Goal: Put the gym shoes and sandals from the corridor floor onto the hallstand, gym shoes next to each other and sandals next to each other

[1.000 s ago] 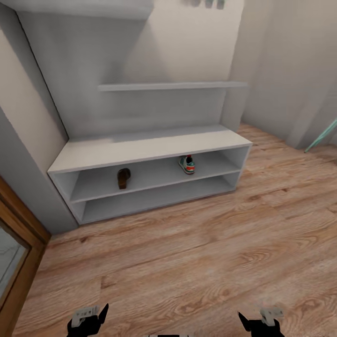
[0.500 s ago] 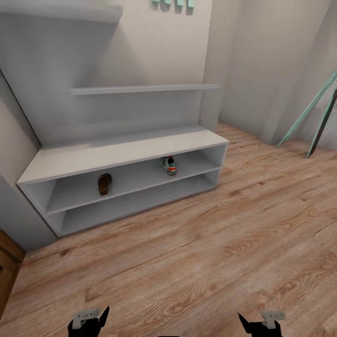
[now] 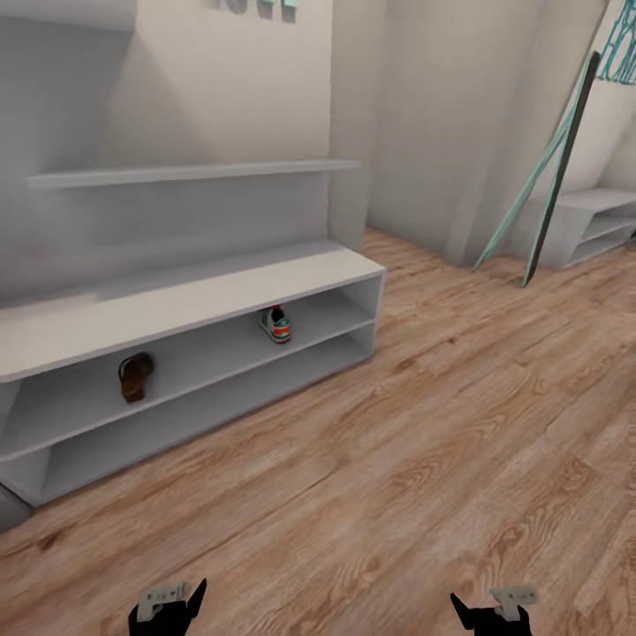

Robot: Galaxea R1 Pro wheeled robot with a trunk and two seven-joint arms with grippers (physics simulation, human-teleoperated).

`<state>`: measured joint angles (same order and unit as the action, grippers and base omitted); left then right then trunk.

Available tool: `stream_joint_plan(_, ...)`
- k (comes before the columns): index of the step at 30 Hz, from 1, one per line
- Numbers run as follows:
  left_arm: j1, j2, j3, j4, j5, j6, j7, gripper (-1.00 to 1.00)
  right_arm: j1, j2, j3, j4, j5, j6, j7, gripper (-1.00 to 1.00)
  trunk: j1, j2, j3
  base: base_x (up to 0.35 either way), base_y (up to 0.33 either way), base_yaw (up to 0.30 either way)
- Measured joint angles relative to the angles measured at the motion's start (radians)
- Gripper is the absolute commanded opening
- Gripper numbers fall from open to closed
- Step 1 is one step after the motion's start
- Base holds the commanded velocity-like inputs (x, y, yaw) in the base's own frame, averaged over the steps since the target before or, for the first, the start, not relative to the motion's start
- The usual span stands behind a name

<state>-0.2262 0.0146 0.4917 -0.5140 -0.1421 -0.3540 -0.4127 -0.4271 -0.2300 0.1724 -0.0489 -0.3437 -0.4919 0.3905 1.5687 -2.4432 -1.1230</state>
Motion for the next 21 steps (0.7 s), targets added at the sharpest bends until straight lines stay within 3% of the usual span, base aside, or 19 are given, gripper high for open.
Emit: stream_joint_plan(21,0.0,0.0,0.001,0.001,-0.001,0.0,0.001,1.0,0.0,0.0,0.0,0.0,-0.002,0.0,0.0,1.0,0.0,0.0,0.0,0.294,-0.141,-0.298)
